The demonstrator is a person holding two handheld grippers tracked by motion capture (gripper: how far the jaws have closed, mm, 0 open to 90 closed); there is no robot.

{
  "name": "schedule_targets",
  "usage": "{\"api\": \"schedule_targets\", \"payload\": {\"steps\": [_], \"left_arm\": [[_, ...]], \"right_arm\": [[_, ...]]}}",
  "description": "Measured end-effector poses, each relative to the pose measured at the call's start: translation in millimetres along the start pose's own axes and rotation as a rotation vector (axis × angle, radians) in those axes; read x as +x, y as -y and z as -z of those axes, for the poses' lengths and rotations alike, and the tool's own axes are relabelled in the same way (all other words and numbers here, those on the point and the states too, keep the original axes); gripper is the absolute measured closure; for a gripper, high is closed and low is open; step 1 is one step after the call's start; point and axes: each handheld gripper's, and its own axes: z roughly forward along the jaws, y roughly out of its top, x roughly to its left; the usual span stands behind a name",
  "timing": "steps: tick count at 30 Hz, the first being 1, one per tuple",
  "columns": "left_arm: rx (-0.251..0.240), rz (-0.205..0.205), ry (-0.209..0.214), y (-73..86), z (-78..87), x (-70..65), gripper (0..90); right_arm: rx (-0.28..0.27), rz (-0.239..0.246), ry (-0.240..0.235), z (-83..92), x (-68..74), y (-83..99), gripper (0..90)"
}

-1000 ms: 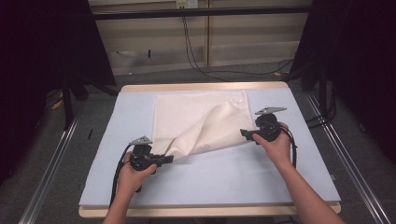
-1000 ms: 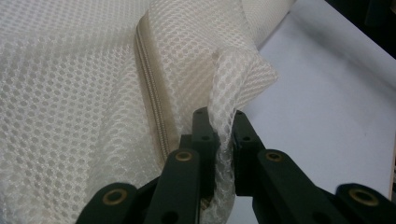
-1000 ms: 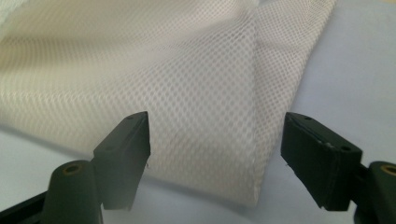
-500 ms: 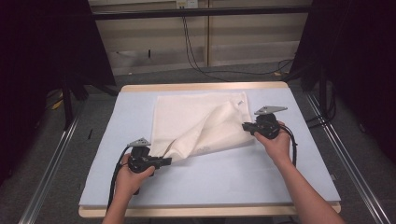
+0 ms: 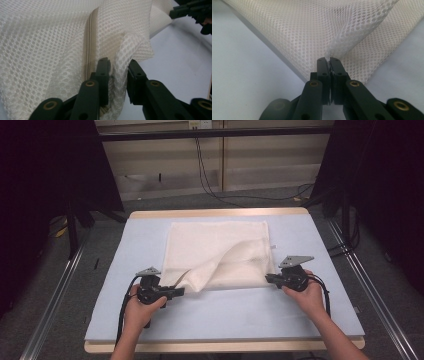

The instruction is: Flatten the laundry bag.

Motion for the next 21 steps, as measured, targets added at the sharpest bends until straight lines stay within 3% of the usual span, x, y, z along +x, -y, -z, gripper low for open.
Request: {"api": "schedule_targets", "payload": {"steps": [13,21], "left_arm": [[-0.088,0.011,-0.034,-7.9,19.0,7.0,51.5],[-0.081,-0.014,-0.048,-3.5,24.2,12.4,41.4]], "right_arm": [[0.007,0.024,0.013,-3.1,2.4,3.0,88.1],[0.008,0.019,0.006,-2.9,1.5,2.9,88.0]]}}
